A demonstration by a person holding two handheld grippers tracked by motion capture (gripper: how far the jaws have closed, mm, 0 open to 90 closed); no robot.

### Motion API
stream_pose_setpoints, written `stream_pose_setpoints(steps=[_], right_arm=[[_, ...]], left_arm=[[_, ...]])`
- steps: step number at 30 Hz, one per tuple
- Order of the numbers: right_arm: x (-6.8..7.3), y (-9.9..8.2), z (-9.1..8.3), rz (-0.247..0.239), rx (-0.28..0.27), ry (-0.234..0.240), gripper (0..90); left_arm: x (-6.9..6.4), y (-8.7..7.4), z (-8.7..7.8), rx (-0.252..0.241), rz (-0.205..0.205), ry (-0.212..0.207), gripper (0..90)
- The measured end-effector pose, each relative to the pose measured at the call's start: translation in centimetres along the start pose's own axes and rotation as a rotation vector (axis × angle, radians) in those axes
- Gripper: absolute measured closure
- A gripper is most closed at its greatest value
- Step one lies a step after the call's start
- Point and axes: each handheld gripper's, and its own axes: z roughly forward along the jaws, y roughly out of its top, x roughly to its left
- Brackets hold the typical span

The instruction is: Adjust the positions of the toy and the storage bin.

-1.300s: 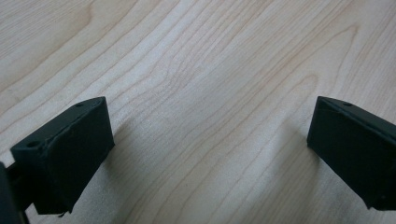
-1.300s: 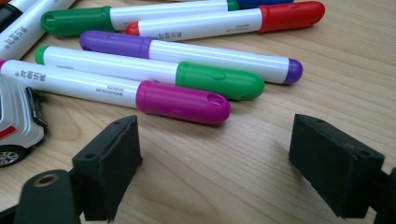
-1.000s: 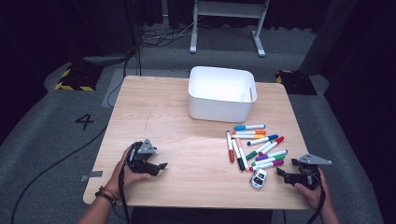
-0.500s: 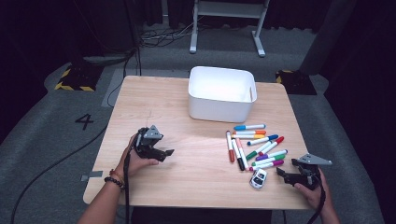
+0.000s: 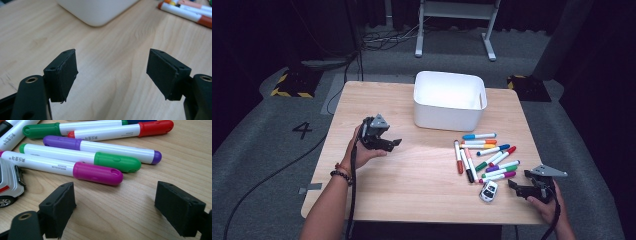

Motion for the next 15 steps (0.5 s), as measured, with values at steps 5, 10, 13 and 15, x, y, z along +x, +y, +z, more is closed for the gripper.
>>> stream_pose_setpoints(steps=[5,10,13,15], right_arm=[[0.0,0.0,0.0,-0.001,0.001,-0.001,16.8],[0.0,0.0,0.0,0.0,0.001,-0.001,16.8],[0.0,0.0,0.0,-0.002,0.0,-0.001,16.8],[0.0,0.0,0.0,-0.001,0.0,0.0,16.8]], left_arm=[[0.6,2.7,0.2,-0.029,0.0,-0.007,25.6],[0.8,5.6,0.2,-0.077,0.027,-0.021,25.4],[0.7,6.8,0.4,-0.094,0.044,-0.032,25.3],[0.5,7.6,0.7,-0.097,0.047,-0.037,25.3]])
